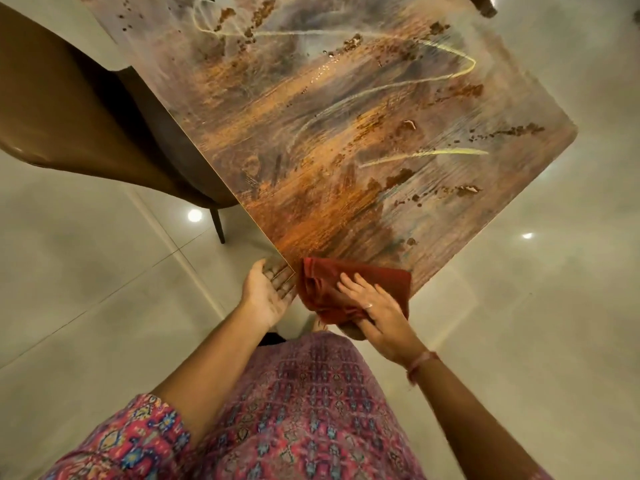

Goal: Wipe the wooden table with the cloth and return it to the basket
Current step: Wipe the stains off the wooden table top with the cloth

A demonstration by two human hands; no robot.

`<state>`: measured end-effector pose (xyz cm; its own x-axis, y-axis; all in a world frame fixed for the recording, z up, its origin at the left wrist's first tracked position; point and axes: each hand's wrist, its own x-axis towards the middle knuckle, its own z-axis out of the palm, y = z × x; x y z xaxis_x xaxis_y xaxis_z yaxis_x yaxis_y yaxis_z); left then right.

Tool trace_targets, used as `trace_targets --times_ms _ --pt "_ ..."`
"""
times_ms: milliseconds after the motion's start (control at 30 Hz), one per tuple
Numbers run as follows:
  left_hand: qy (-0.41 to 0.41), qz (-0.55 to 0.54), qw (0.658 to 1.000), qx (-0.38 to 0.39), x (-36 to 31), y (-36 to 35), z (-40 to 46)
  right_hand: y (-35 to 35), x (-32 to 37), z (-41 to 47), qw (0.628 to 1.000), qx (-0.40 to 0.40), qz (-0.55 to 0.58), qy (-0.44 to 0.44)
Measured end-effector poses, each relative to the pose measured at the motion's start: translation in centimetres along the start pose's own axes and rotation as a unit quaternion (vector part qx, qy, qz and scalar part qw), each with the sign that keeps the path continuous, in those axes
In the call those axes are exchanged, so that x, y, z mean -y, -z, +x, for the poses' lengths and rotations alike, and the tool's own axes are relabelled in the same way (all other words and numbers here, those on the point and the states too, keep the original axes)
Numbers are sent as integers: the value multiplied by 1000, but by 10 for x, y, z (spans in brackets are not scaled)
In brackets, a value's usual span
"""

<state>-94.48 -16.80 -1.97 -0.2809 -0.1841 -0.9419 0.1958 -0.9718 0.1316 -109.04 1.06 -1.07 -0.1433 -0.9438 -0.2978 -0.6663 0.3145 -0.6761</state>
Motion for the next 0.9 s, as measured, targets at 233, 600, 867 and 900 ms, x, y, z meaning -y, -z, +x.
trace_targets --times_ms 233,600,867,900 --pt "-22 -32 999 -14 15 -16 5 94 -53 90 971 -160 -9 -179" --pt "-67 -60 991 -96 77 -26 20 131 -118 22 992 66 -81 77" --pt "-98 -151 982 -59 134 -30 15 128 -101 88 993 -27 -112 7" --pt "-104 -160 980 -52 138 -31 14 106 -88 73 991 15 -112 67"
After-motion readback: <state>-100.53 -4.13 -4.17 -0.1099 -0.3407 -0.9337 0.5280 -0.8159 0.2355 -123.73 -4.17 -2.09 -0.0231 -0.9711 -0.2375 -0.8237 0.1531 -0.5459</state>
